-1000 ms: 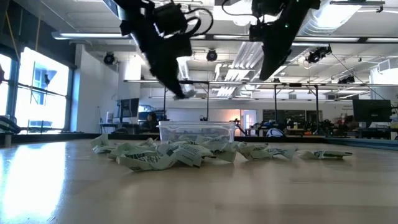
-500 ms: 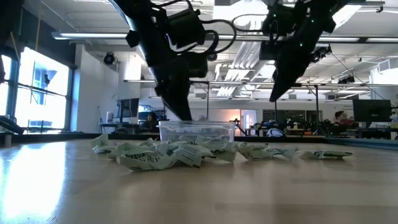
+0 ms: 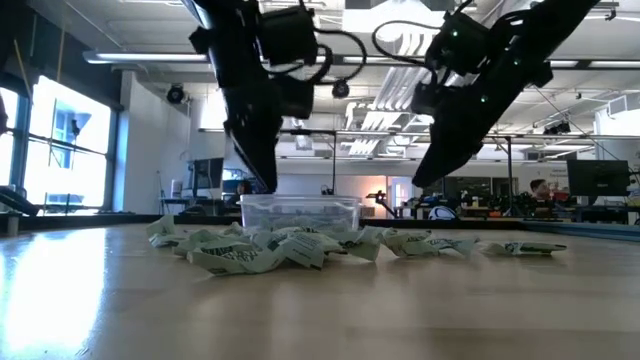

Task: Pick and place Stevia / Truvia into bins
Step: Put the stevia packet into the transparent container

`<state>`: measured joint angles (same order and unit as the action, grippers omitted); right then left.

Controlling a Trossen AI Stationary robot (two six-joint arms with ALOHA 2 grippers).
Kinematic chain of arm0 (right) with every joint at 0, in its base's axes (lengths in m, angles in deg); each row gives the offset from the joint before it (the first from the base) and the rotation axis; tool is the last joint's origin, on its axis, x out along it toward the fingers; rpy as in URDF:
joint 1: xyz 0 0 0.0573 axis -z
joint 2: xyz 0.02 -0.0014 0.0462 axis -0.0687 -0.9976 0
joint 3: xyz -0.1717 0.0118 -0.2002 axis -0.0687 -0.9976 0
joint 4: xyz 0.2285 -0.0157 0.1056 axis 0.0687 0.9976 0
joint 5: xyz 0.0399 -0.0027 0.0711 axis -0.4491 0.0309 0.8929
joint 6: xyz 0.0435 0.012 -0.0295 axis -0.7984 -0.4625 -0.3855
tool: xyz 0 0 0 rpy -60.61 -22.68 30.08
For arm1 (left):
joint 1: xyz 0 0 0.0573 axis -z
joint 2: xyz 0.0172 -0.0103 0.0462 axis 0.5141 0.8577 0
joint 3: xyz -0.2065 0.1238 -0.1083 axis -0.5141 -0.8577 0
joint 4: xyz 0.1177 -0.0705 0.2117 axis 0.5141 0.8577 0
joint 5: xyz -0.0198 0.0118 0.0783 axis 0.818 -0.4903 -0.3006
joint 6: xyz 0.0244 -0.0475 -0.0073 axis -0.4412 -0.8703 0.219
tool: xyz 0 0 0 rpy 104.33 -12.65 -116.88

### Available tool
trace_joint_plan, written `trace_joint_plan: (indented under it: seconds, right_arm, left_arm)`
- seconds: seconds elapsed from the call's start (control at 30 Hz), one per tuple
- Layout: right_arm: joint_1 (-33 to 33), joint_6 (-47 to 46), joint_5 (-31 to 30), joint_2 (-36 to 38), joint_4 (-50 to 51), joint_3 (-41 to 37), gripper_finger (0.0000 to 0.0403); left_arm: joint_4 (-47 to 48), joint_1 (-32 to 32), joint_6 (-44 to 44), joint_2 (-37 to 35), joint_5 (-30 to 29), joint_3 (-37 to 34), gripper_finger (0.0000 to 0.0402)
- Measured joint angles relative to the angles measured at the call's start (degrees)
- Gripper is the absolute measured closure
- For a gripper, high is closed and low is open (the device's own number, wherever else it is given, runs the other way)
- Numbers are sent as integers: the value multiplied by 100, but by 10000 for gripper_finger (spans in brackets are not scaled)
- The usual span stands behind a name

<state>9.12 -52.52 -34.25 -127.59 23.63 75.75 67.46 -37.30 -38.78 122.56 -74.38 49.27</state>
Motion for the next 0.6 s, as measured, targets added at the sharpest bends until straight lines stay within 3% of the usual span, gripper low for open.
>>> trace_joint_plan:
  seconds: [0.2,0.6]
  right_arm:
    - [-71,-318,254,-336,35,2,102]
    - [-464,-567,-218,-1159,-349,2,102]
  left_arm:
    - [341,-90,370,-735,-720,-2,199]
    - [1040,-861,370,-1871,-1035,-4,229]
